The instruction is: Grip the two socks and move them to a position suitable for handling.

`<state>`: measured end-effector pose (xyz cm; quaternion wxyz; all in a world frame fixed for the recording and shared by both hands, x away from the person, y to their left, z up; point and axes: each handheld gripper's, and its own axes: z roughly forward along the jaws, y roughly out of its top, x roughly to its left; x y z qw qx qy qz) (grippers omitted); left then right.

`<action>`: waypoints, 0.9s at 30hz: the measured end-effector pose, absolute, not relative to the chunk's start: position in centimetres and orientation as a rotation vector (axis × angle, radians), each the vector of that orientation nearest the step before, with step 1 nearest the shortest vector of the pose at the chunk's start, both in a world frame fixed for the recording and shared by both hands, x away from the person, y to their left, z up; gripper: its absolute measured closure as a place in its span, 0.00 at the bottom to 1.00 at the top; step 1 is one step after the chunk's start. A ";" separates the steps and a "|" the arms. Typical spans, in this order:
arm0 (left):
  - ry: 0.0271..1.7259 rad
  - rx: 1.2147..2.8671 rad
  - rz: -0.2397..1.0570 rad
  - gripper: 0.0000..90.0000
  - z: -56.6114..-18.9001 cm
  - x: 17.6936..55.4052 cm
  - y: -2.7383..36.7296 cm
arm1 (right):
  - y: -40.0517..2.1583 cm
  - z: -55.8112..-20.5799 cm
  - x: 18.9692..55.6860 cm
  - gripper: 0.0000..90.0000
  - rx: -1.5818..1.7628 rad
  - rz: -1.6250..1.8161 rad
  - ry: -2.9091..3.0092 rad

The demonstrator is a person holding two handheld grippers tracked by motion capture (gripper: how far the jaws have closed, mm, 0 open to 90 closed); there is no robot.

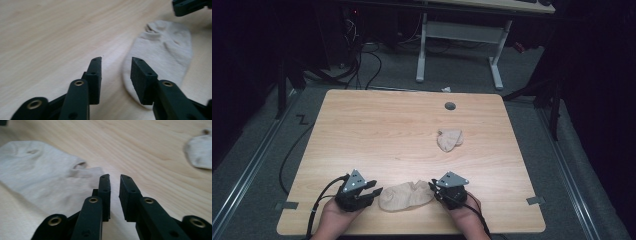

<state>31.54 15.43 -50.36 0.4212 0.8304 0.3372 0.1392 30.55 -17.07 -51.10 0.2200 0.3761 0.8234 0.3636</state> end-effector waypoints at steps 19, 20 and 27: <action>0.933 2.027 0.405 0.53 -50.5 33.4 17.4 | -24.2 -48.6 43.3 0.99 1.371 0.812 2.051; 0.935 2.025 0.402 0.53 -50.6 33.4 17.4 | -24.2 -48.6 43.3 0.99 1.371 0.812 2.051; 0.929 2.021 0.393 0.53 -50.4 33.1 17.6 | -24.6 -50.4 48.3 0.98 1.484 0.697 2.048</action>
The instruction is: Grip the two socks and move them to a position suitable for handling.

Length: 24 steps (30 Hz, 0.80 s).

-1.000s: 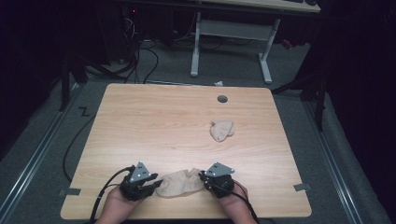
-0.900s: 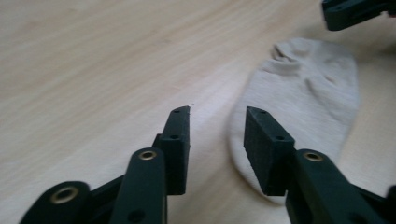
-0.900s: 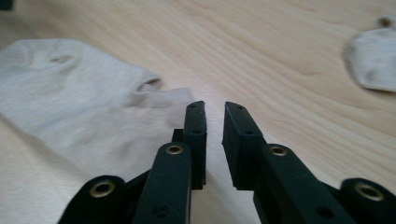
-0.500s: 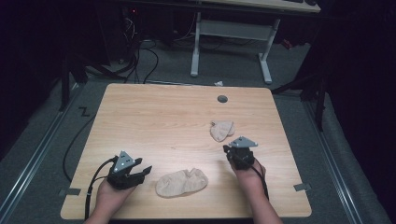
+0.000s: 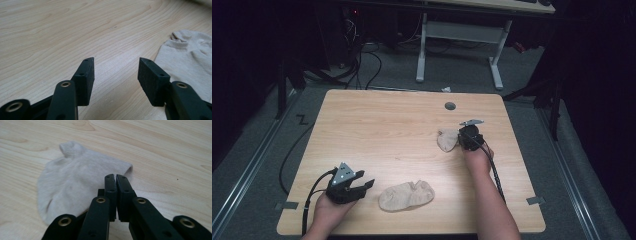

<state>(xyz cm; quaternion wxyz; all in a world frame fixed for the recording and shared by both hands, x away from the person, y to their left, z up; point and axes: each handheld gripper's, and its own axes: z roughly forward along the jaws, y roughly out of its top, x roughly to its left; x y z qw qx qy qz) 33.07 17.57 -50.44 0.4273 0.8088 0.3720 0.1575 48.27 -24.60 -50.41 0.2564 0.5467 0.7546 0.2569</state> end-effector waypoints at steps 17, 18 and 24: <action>0.931 2.028 0.384 0.53 -50.6 33.0 17.5 | -22.1 -51.9 44.5 1.00 1.352 0.702 2.177; 0.926 2.031 0.385 0.53 -50.7 33.0 17.2 | -21.8 -51.9 43.7 1.00 1.345 0.711 2.184; 0.903 2.057 0.386 0.53 -50.8 32.9 16.7 | -20.5 -51.9 40.2 1.00 1.298 0.740 2.222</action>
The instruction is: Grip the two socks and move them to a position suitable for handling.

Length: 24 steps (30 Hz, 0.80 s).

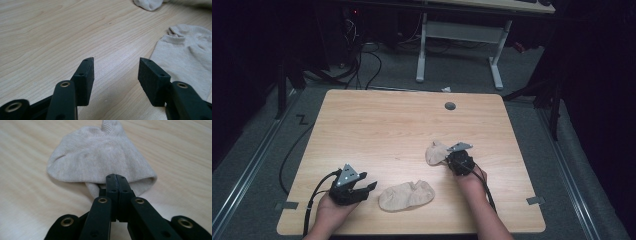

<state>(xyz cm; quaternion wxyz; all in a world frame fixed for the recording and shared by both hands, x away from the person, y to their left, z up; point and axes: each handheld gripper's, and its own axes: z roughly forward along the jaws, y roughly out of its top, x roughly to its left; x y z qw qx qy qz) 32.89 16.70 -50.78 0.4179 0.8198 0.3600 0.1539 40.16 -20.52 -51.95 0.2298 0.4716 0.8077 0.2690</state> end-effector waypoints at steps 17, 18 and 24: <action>0.760 2.157 0.261 0.67 -50.9 30.6 14.4 | -19.2 -50.9 34.7 0.98 1.213 0.899 2.202; 0.708 2.201 0.247 0.70 -51.2 30.1 13.4 | -19.4 -50.4 34.3 0.98 1.202 0.933 2.182; 0.673 2.291 0.296 0.78 -52.3 30.0 11.9 | -18.4 -49.8 34.4 0.94 1.167 0.954 2.197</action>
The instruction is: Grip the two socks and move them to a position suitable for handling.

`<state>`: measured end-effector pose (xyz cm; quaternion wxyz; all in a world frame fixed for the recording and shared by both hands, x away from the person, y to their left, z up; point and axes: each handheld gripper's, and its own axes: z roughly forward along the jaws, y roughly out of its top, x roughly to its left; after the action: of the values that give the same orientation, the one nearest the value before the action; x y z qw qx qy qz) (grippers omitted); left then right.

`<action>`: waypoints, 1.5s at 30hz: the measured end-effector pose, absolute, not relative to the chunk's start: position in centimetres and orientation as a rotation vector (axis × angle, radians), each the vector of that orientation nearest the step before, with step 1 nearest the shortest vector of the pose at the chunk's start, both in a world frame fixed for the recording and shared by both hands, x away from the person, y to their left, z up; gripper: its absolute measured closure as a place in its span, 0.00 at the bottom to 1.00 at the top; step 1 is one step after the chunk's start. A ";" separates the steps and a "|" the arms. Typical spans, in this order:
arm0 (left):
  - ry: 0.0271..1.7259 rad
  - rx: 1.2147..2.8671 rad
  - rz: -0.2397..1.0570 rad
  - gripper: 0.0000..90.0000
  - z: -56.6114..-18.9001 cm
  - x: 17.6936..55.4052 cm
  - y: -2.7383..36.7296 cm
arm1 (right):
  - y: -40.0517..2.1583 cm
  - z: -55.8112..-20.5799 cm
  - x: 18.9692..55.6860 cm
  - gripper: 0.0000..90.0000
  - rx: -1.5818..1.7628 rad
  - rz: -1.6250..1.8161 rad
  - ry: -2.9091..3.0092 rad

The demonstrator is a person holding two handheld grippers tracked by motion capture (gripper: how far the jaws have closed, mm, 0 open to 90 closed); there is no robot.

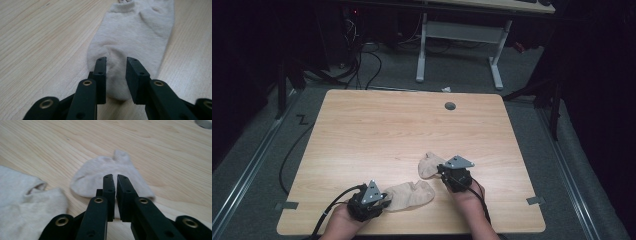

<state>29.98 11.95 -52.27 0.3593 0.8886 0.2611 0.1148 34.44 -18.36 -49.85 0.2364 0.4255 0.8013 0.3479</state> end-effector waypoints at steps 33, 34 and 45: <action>0.769 2.151 0.380 0.67 -50.8 30.8 14.7 | -16.8 -48.0 37.3 0.91 1.159 0.961 2.164; 0.769 2.151 0.380 0.67 -50.8 30.8 14.7 | -16.8 -48.0 37.3 0.91 1.159 0.961 2.164; 0.768 2.149 0.375 0.66 -50.9 30.9 14.7 | -23.8 -48.7 38.9 0.90 1.420 0.966 2.021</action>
<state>30.92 14.70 -50.89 0.4025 0.8506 0.3041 0.1482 38.92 -23.83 -48.69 0.2423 0.5193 0.7395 0.3533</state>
